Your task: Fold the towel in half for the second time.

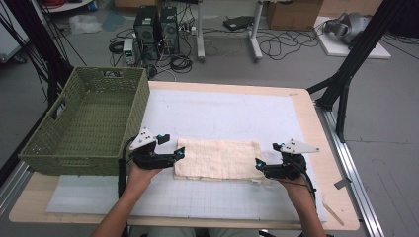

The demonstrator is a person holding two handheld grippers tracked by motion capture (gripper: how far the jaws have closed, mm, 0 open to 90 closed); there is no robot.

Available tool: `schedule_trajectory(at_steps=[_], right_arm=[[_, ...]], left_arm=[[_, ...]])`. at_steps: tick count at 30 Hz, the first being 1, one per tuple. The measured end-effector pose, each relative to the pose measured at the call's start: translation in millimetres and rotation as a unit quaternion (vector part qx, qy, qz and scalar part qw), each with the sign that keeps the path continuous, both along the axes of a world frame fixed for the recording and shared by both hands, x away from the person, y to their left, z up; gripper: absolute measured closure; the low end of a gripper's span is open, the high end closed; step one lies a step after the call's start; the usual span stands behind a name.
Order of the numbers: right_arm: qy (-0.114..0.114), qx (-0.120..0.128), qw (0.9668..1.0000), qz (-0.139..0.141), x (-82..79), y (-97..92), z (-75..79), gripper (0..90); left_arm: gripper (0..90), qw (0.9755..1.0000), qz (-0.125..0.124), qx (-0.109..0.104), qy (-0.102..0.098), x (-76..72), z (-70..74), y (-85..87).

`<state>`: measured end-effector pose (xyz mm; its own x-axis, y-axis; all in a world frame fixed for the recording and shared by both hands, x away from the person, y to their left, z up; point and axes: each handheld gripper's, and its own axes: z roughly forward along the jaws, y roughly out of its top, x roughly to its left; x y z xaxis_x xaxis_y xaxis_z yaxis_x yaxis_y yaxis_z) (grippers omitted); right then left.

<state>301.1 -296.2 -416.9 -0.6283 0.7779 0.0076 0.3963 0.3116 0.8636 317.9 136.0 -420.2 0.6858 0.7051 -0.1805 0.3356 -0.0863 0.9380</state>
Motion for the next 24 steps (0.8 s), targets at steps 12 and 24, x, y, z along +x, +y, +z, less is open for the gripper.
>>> schedule_trajectory(at_steps=[12, 24], right_arm=[[0.012, 0.002, 0.9999, 0.002, 2.2, -0.5, -3.7, 11.4], [0.024, 0.012, 0.9996, 0.001, 4.1, -4.0, -4.7, 11.4]], left_arm=[[24.3, 0.9994, 0.022, 0.017, 0.022, 13.1, -1.8, 1.6], [31.2, 0.9972, 0.018, 0.041, 0.06, 40.0, 0.8, -8.8]])
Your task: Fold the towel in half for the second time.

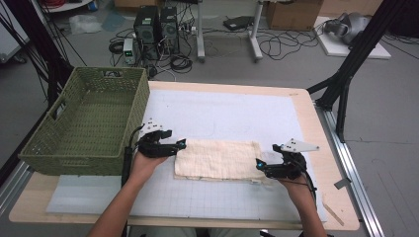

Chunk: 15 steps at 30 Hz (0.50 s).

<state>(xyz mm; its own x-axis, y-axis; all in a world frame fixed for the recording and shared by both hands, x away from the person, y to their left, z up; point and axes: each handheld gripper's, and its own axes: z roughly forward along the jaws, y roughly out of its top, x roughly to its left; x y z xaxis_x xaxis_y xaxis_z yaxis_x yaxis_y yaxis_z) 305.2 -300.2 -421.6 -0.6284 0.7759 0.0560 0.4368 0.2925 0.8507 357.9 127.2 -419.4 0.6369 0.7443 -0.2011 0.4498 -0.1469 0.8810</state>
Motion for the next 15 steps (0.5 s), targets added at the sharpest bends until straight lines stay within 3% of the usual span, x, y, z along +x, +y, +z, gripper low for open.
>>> schedule_trajectory(at_steps=[3, 6, 15], right_arm=[[0.005, -0.004, 1.0, -0.002, 0.0, 0.5, -0.3, 11.4], [0.007, -0.007, 0.9999, -0.001, 0.2, 1.6, -0.8, 11.4], [0.007, 0.0, 1.0, -0.007, 0.5, -1.5, -0.2, 11.4]], left_arm=[[32.9, 1.0, 0.003, 0.006, 0.0, 7.5, 1.8, -3.0], [34.3, 0.9998, 0.007, 0.012, 0.014, 14.5, -2.0, -4.7], [43.8, 0.9976, -0.001, 0.061, 0.033, 26.3, -15.8, -14.5]])
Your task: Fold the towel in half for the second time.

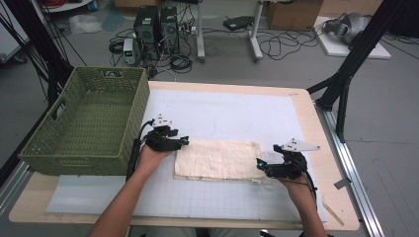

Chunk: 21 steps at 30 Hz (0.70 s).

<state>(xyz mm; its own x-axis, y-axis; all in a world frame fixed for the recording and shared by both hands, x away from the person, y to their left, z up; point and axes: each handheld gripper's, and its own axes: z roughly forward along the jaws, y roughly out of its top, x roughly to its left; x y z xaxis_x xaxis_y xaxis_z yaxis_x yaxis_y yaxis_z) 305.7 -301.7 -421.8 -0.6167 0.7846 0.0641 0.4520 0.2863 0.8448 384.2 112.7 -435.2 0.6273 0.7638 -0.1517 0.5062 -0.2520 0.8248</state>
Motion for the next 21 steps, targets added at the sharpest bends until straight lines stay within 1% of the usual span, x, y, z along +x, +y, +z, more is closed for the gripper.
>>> schedule_trajectory(at_steps=[1, 4, 7, 8, 9, 11, 12, 16, 18, 21], right_arm=[[0.002, 0.0, 1.0, 0.0, -0.1, 0.3, -0.1, 11.4], [0.003, 0.001, 1.0, -0.002, 0.2, 0.7, -0.5, 11.5], [0.002, 0.0, 1.0, -0.002, 0.7, 0.1, -0.9, 11.4], [0.001, -0.001, 1.0, -0.002, 0.9, -0.2, -1.0, 11.4], [0.005, 0.001, 1.0, -0.004, 0.5, 0.2, -1.0, 11.4], [0.002, -0.001, 1.0, -0.003, 1.8, 0.0, -1.8, 11.4], [0.003, -0.002, 1.0, -0.003, 2.2, 0.3, -1.9, 11.4], [0.008, -0.002, 1.0, -0.004, 4.7, 2.8, -3.2, 11.5], [0.008, -0.006, 0.9999, -0.005, 8.7, 3.9, -4.3, 11.5], [0.016, -0.018, 0.9997, -0.006, 19.0, 6.4, -5.9, 11.4]], left_arm=[[45.2, 1.0, -0.003, 0.009, 0.0, 0.6, -1.0, -0.8], [48.7, 0.9997, -0.012, 0.024, 0.001, 1.6, -4.4, -4.4], [49.7, 0.999, -0.017, 0.042, 0.002, 2.7, -7.3, -5.7], [49.7, 0.9988, -0.018, 0.045, 0.005, 3.1, -8.4, -6.1], [49.8, 0.9987, -0.018, 0.048, 0.007, 3.5, -9.9, -6.9], [51.4, 0.9979, -0.022, 0.059, 0.014, 3.8, -12.6, -8.5], [51.6, 0.9977, -0.023, 0.063, 0.013, 3.6, -12.7, -8.8], [54.4, 0.9974, -0.024, 0.067, 0.01, 3.4, -12.6, -8.2], [57.7, 0.9973, -0.027, 0.068, 0.008, 3.6, -12.6, -7.2], [66.0, 0.9974, -0.034, 0.063, 0.01, 4.2, -12.6, -4.5]])
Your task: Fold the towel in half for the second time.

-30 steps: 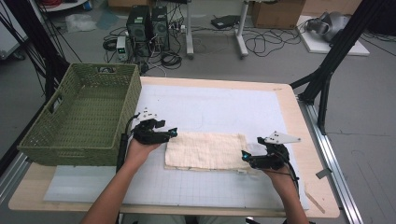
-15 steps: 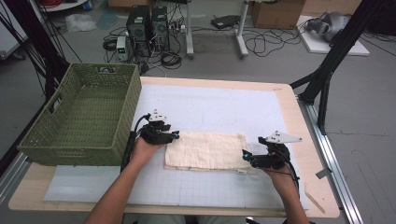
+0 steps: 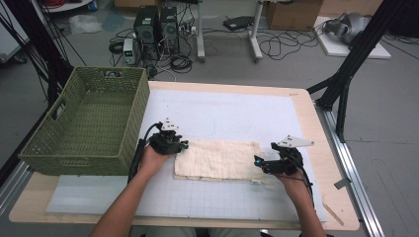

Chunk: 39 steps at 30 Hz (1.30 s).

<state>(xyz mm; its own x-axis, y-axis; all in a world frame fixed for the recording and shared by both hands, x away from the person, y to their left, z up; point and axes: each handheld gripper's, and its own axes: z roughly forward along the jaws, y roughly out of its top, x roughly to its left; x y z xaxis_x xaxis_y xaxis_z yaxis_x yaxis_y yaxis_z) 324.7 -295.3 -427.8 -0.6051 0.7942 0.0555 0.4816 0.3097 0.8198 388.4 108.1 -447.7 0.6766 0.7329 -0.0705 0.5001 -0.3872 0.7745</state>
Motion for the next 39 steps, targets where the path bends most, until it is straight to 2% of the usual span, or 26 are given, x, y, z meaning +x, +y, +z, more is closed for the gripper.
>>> schedule_trajectory(at_steps=[4, 7, 8, 9, 11, 13, 16, 17, 18, 19, 21, 23, 25, 28, 31, 34, 39], right_arm=[[0.039, -0.014, 0.9991, -0.002, 25.1, 4.7, -2.4, 11.4], [0.058, -0.026, 0.998, -0.003, 43.4, 10.0, -3.5, 11.6], [0.058, -0.026, 0.998, -0.001, 48.6, 11.6, -4.5, 13.9], [0.062, -0.027, 0.9977, 0.004, 53.2, 12.7, -5.5, 20.4], [0.055, -0.03, 0.998, 0.004, 58.3, 13.1, -7.5, 34.8], [0.06, -0.02, 0.998, 0.002, 62.5, 12.3, -11.1, 42.4], [0.076, -0.031, 0.9963, 0.022, 64.9, 12.9, -16.7, 51.0], [0.075, -0.031, 0.9965, 0.022, 64.8, 12.5, -16.4, 54.5], [0.076, -0.027, 0.9962, 0.032, 65.0, 11.4, -16.0, 62.5], [0.078, -0.031, 0.9957, 0.039, 64.4, 11.5, -15.9, 65.2], [0.077, -0.035, 0.9951, 0.05, 63.5, 12.0, -15.3, 77.7], [0.072, -0.046, 0.995, 0.051, 61.8, 14.8, -13.7, 82.2], [0.059, -0.057, 0.9956, 0.045, 60.7, 17.3, -12.2, 83.4], [0.036, -0.061, 0.9967, 0.04, 60.5, 18.6, -9.4, 83.6], [0.015, -0.047, 0.9982, 0.033, 60.3, 17.6, -5.1, 83.6], [0.013, -0.046, 0.9983, 0.033, 58.2, 17.3, -3.6, 83.5], [0.005, -0.03, 0.999, 0.034, 48.7, 13.1, -1.1, 83.5]], left_arm=[[79.7, 0.9999, -0.011, -0.006, 0.002, -1.1, -0.4, -0.6], [80.6, 0.9999, -0.012, -0.01, 0.002, -1.0, -0.7, -0.5], [81.5, 0.9998, -0.013, -0.012, 0.004, -0.8, -0.9, 0.2], [82.0, 0.9998, -0.013, -0.017, 0.005, -0.4, -1.3, 0.8], [82.8, 0.9997, -0.013, -0.022, 0.007, -0.3, -1.7, 1.8], [83.2, 0.9996, -0.011, -0.025, 0.006, -1.0, -2.2, 2.6], [83.7, 0.9994, -0.011, -0.034, 0.006, -1.5, -3.1, 4.1], [83.9, 0.9993, -0.011, -0.035, 0.008, -1.6, -3.2, 5.0], [84.1, 0.9992, -0.008, -0.039, 0.009, -1.8, -3.3, 5.4], [84.2, 0.9991, -0.01, -0.04, 0.009, -1.5, -3.4, 5.9], [84.4, 0.9991, -0.01, -0.041, 0.009, -1.8, -3.2, 6.2], [84.5, 0.9988, -0.006, -0.047, 0.008, -1.9, -3.0, 6.9], [84.7, 0.9987, -0.001, -0.051, -0.002, -2.1, -0.8, 8.6], [85.0, 0.9973, 0.012, -0.068, -0.026, -2.2, 4.3, 11.3], [85.1, 0.9963, 0.014, -0.075, -0.039, -2.9, 6.8, 13.5], [85.0, 0.9962, 0.007, -0.077, -0.04, -6.4, 9.4, 12.8], [84.5, 0.9946, -0.003, -0.086, -0.059, -15.8, 15.5, 14.2]])
